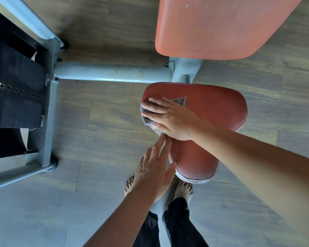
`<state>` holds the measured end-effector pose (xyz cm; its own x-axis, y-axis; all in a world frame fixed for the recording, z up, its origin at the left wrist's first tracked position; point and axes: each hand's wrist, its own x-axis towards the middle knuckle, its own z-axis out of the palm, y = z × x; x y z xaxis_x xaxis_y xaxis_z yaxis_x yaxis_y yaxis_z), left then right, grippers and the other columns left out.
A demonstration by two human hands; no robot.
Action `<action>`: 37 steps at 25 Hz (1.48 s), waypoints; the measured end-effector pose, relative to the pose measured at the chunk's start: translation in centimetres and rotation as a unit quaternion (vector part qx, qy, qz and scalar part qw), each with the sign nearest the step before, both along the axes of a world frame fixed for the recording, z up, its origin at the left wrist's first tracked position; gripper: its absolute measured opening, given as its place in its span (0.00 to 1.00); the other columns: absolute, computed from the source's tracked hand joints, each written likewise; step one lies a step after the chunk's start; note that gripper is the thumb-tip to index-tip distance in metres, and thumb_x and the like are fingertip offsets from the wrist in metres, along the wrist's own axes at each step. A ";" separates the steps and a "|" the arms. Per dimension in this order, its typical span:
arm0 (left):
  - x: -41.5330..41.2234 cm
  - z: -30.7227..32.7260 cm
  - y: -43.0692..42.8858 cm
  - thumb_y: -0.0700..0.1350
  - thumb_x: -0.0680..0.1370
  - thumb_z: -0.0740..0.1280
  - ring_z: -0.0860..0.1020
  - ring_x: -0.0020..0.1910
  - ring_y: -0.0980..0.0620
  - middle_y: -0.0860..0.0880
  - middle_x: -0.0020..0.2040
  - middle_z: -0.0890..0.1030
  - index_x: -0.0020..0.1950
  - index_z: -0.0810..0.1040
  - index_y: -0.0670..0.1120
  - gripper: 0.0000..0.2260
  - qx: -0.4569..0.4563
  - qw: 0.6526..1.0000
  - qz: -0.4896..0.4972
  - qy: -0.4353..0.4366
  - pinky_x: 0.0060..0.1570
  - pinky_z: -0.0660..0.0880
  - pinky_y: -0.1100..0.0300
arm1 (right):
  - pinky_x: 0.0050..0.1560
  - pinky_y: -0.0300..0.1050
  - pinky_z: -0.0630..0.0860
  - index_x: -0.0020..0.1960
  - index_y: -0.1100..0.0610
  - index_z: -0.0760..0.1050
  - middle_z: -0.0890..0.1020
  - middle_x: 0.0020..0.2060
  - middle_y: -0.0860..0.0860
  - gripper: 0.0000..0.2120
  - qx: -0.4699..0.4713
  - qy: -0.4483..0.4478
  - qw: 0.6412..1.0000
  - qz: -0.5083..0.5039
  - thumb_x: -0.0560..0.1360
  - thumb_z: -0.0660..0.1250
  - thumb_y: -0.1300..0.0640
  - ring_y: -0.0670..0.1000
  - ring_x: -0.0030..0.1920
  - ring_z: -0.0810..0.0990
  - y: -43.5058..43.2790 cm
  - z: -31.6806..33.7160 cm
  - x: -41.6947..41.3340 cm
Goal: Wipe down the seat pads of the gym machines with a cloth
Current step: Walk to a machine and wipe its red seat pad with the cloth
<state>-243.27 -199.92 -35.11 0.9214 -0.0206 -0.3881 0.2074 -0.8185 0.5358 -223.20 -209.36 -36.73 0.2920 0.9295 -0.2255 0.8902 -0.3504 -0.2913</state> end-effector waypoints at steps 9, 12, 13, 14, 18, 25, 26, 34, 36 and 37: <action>-0.1 0.1 -0.1 0.60 0.84 0.53 0.60 0.76 0.53 0.61 0.82 0.38 0.83 0.41 0.59 0.31 -0.010 1.000 0.000 -0.009 0.69 0.70 0.53 | 0.80 0.56 0.51 0.79 0.53 0.62 0.59 0.81 0.51 0.27 -0.001 -0.004 0.992 -0.129 0.84 0.51 0.44 0.54 0.81 0.54 0.5 -0.1 -0.7; 0.1 0.3 0.2 0.60 0.83 0.53 0.60 0.77 0.53 0.63 0.82 0.37 0.83 0.44 0.58 0.31 -0.003 1.000 -0.009 -0.013 0.70 0.71 0.51 | 0.79 0.59 0.54 0.79 0.57 0.63 0.62 0.80 0.54 0.27 -0.051 -0.018 0.933 -0.357 0.85 0.49 0.45 0.58 0.81 0.54 -0.9 -0.2 4.4; 0.2 0.4 0.3 0.60 0.83 0.53 0.60 0.77 0.53 0.63 0.82 0.36 0.83 0.44 0.58 0.31 0.000 1.000 -0.010 -0.011 0.70 0.71 0.51 | 0.79 0.59 0.54 0.78 0.57 0.64 0.63 0.79 0.55 0.26 -0.054 -0.023 0.916 -0.397 0.85 0.49 0.46 0.58 0.81 0.55 -1.1 -0.2 3.7; 0.2 0.6 0.2 0.60 0.84 0.53 0.60 0.77 0.53 0.64 0.81 0.36 0.83 0.44 0.58 0.31 0.003 1.000 -0.011 -0.008 0.70 0.71 0.50 | 0.79 0.57 0.54 0.78 0.57 0.64 0.62 0.79 0.54 0.26 -0.044 -0.025 0.921 -0.385 0.84 0.50 0.46 0.57 0.81 0.55 -1.3 0.1 1.8; 0.2 0.6 -0.2 0.59 0.84 0.55 0.62 0.76 0.52 0.62 0.83 0.38 0.84 0.45 0.56 0.32 0.000 1.000 -0.003 -0.017 0.68 0.74 0.49 | 0.78 0.58 0.57 0.78 0.54 0.64 0.61 0.80 0.52 0.26 -0.006 -0.008 0.969 -0.248 0.84 0.50 0.44 0.57 0.80 0.58 -6.8 0.8 -1.8; 0.1 0.4 -0.5 0.58 0.83 0.55 0.66 0.73 0.50 0.60 0.83 0.43 0.84 0.49 0.55 0.31 -0.014 1.000 0.015 -0.018 0.64 0.76 0.46 | 0.77 0.61 0.56 0.79 0.56 0.61 0.60 0.80 0.55 0.27 -0.054 -0.022 0.885 -0.462 0.84 0.51 0.46 0.59 0.80 0.56 -7.0 2.1 -4.8; 0.1 0.5 -0.6 0.58 0.83 0.55 0.66 0.73 0.50 0.60 0.83 0.43 0.84 0.49 0.55 0.31 -0.015 1.000 0.017 -0.017 0.64 0.76 0.46 | 0.78 0.59 0.55 0.79 0.56 0.62 0.59 0.81 0.54 0.26 -0.028 0.001 0.919 -0.392 0.84 0.51 0.46 0.58 0.81 0.56 -7.0 2.5 -8.1; 0.2 0.3 -0.5 0.58 0.83 0.56 0.63 0.74 0.50 0.61 0.83 0.42 0.84 0.49 0.55 0.31 -0.008 1.000 0.012 -0.011 0.66 0.73 0.47 | 0.79 0.61 0.52 0.80 0.56 0.58 0.58 0.81 0.56 0.27 -0.065 -0.020 0.834 -0.547 0.84 0.49 0.46 0.60 0.81 0.53 -9.0 1.0 -0.3; 0.2 0.4 -0.4 0.58 0.83 0.55 0.64 0.74 0.49 0.60 0.83 0.44 0.84 0.50 0.54 0.31 -0.009 1.000 0.012 -0.014 0.66 0.75 0.46 | 0.79 0.59 0.50 0.81 0.55 0.58 0.56 0.82 0.54 0.27 -0.031 0.002 0.874 -0.484 0.85 0.52 0.47 0.57 0.82 0.51 -7.9 2.9 -8.8; 0.1 0.4 -0.4 0.59 0.83 0.55 0.64 0.75 0.49 0.60 0.83 0.43 0.84 0.50 0.54 0.31 -0.008 1.000 0.012 -0.011 0.66 0.74 0.46 | 0.79 0.59 0.52 0.80 0.55 0.60 0.56 0.81 0.54 0.26 -0.010 0.017 0.905 -0.425 0.85 0.52 0.47 0.57 0.82 0.52 -8.4 3.7 -12.6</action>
<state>-243.16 -200.30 -34.71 0.9303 -0.0054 -0.3668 0.2138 -0.8046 0.5540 -235.81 -217.73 -33.05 0.8920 0.3688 -0.2613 0.2883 -0.9095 -0.2996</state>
